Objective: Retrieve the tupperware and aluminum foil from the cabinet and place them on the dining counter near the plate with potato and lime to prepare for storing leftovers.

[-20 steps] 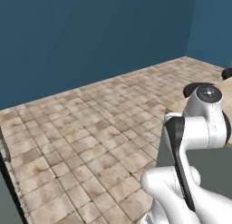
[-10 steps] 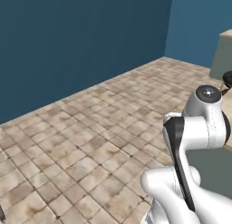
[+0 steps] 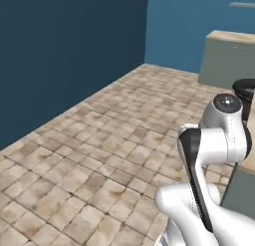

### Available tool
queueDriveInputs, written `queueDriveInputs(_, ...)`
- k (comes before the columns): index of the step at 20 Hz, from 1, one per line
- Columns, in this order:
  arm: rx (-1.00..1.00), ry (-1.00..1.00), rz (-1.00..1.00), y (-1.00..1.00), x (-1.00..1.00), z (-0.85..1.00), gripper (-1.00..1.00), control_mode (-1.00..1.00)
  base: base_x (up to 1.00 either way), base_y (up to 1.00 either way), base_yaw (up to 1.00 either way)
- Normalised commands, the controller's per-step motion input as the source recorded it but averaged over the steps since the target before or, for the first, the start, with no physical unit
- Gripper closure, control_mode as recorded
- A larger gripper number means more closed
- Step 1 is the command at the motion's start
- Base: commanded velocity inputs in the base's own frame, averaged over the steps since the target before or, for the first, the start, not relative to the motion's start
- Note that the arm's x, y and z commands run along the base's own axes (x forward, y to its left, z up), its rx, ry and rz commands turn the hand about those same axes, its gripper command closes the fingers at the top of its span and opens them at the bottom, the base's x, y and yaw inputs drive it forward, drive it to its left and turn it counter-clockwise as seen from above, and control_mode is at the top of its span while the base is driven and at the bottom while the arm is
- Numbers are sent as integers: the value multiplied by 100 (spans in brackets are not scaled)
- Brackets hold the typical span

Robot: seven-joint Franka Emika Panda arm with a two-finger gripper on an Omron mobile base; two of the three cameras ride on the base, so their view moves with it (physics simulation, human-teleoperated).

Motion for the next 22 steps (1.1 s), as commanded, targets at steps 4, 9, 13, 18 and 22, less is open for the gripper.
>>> queueDriveInputs(4,0,0,0,0,0,0,100,100,100,21,-48)
queueDriveInputs(9,0,0,0,0,0,0,100,100,100,30,-46)
queueDriveInputs(13,0,0,0,0,0,0,100,100,100,45,-41)
queueDriveInputs(18,0,0,0,0,0,0,100,100,100,45,-42)
queueDriveInputs(22,0,0,0,0,0,0,100,100,96,41,-45)
